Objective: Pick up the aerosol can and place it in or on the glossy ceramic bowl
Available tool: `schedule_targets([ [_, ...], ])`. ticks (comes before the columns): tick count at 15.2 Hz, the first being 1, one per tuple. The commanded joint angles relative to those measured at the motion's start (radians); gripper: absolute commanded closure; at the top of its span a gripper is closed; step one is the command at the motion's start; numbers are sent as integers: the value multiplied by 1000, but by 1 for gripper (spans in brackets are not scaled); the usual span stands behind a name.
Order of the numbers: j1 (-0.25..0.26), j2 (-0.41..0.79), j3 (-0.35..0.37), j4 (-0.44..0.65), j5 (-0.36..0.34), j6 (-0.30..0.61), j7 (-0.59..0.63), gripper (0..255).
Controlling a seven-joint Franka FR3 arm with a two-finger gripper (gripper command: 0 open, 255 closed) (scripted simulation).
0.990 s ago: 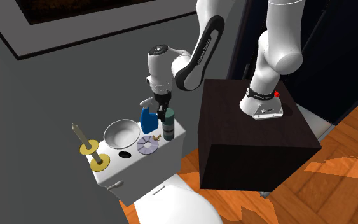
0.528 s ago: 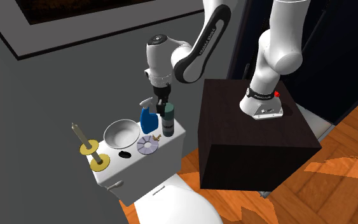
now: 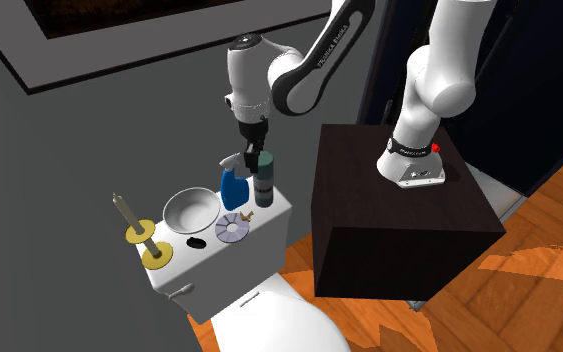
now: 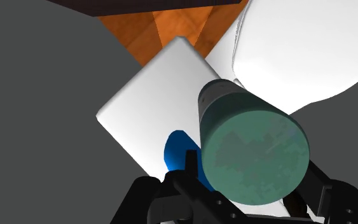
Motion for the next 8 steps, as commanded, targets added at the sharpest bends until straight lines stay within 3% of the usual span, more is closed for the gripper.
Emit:
schedule_targets([
  [1, 1, -26, 2, 5, 10, -30, -4, 255],
  [8, 0, -93, 3, 30, 31, -120, -19, 255],
])
